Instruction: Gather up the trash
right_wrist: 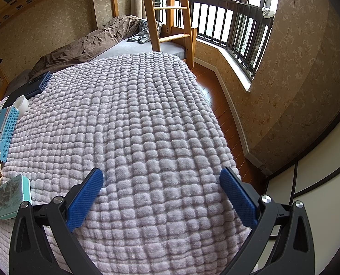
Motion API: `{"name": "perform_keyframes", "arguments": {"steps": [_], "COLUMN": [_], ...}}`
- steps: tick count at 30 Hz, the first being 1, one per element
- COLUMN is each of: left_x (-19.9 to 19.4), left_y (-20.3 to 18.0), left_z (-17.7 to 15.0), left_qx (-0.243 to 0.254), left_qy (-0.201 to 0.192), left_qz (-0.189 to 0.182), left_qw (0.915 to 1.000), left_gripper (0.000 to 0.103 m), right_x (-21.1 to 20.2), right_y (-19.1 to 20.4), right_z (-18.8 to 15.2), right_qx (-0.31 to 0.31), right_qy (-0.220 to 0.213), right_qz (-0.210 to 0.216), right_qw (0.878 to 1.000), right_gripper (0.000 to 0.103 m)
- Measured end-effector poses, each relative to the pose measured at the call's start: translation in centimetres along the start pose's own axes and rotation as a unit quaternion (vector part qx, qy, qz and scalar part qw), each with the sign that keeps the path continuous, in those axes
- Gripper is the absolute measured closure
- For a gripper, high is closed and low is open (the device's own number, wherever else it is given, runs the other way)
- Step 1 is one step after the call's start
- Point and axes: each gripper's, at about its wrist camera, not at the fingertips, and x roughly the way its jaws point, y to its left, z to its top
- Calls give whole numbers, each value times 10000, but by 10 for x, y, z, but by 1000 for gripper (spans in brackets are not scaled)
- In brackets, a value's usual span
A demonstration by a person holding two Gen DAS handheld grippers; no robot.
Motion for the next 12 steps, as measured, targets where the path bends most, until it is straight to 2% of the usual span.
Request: {"name": "perform_keyframes", "arguments": {"steps": [12], "left_x": [-1], "left_y": [0], "left_z": [0], "left_qx": [-1], "left_qy": [-1], "left_qz": [-2], "left_qw": [10000], "left_gripper": [1], "right_x": [0], "right_y": [1], "right_z": [0], "right_qx": [0], "right_qy": [0], "right_qz": [0], "right_qw": [10000], "right_gripper": [4]}}
